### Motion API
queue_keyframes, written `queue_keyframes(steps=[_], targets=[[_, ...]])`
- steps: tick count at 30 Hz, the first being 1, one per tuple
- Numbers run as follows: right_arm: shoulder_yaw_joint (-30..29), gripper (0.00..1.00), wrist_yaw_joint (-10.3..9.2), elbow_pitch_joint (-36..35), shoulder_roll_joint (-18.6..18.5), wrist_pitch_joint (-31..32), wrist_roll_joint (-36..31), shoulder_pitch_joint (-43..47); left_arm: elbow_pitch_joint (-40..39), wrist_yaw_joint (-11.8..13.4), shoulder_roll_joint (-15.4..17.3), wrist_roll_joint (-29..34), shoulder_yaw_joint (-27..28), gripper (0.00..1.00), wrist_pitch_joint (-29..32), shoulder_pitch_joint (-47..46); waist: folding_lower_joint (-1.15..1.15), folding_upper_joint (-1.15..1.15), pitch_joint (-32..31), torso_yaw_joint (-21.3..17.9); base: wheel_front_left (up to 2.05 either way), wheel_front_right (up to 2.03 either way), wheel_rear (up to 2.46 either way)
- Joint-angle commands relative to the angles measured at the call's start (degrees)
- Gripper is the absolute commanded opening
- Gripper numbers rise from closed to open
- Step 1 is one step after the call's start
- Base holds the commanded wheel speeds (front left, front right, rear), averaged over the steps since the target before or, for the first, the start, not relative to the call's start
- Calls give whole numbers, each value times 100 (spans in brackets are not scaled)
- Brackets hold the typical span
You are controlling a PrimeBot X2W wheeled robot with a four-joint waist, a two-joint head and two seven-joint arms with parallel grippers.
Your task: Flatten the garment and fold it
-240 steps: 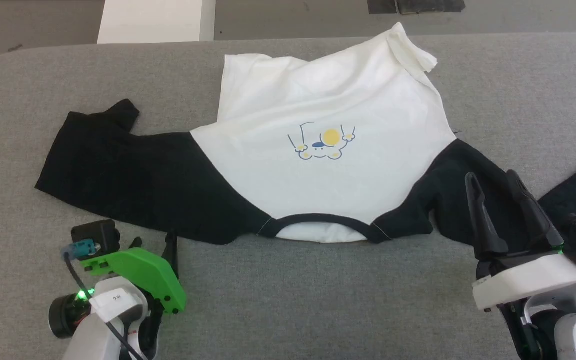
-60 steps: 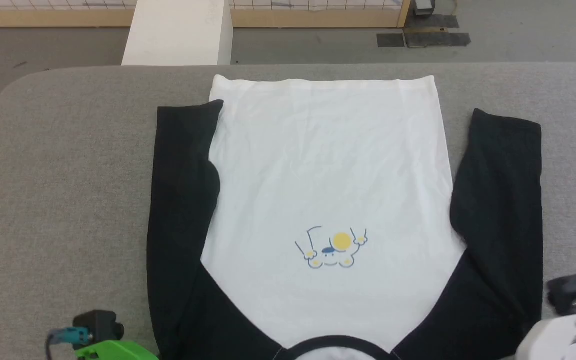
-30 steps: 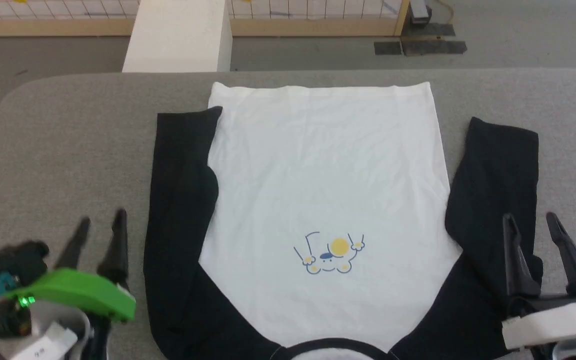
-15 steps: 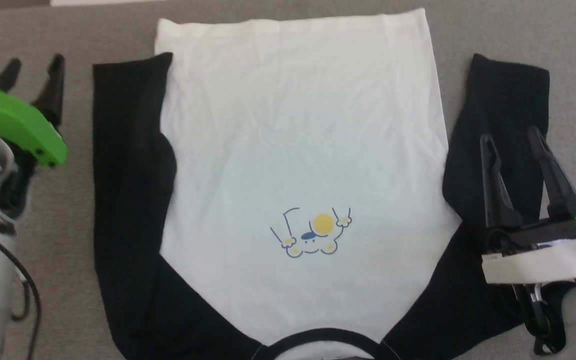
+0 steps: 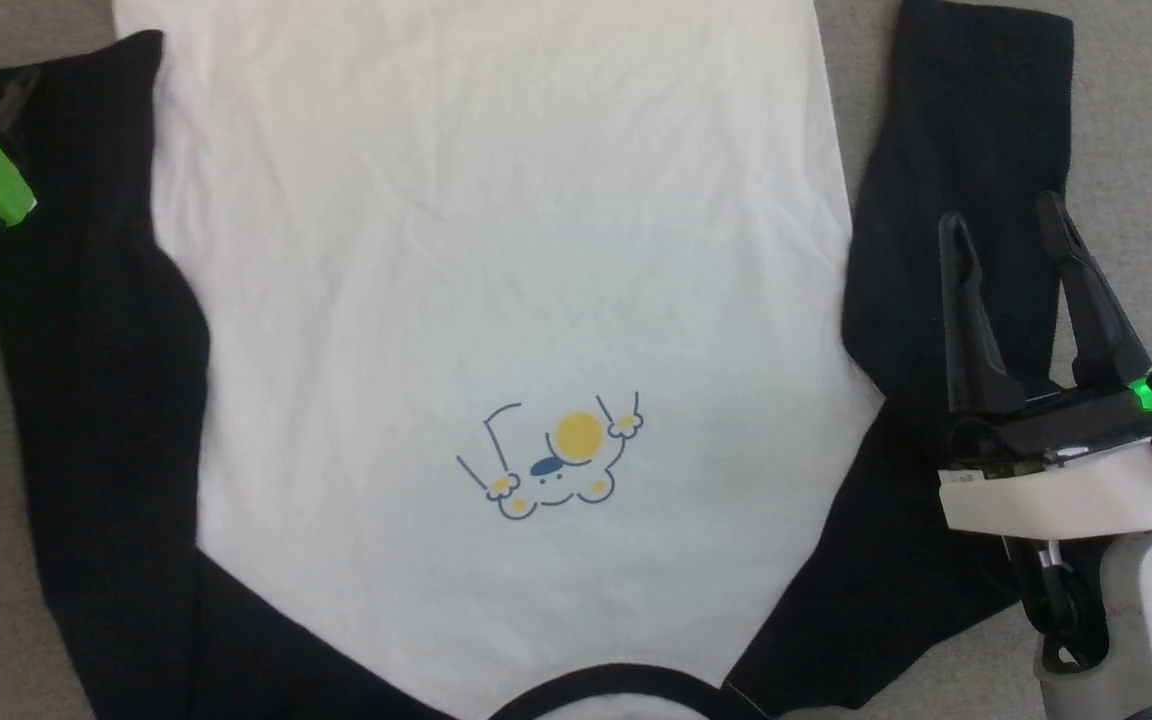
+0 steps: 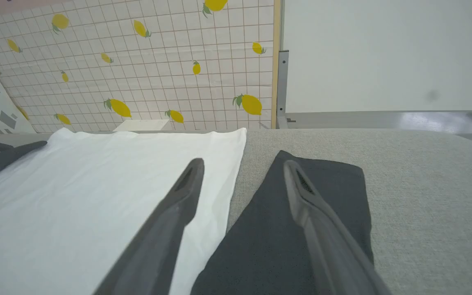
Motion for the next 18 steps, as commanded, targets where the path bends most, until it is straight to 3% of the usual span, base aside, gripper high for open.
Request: queue_keyframes(steps=[1, 6, 10, 11, 14, 18], targets=[[32, 100, -10, 26, 29, -71, 56, -105, 7, 133, 122, 52, -36, 100, 198, -65, -1, 0, 192, -215, 0, 0, 0], [74, 100, -10, 50, 62, -118, 74, -135, -39, 647, 451, 379, -185, 100, 829, 68, -1, 0, 219, -303, 0, 0, 0], [89, 100, -10, 83, 81, -139, 97, -130, -153, 887, 644, 525, -268, 100, 1190, 273, -1, 0, 203, -340, 0, 0, 0], [87, 100, -10, 93, 83, -141, 97, -126, -216, 900, 673, 524, -283, 4, 1259, 330, -1, 0, 196, -341, 0, 0, 0], [66, 100, -10, 122, 92, -140, 90, -114, -403, 909, 642, 461, -207, 0, 1142, 430, -1, 0, 142, -317, 0, 0, 0], [9, 100, -10, 154, 69, -94, 48, -79, -546, 794, 623, 513, 25, 0, 282, 560, -1, 0, -148, -167, 0, 0, 0]])
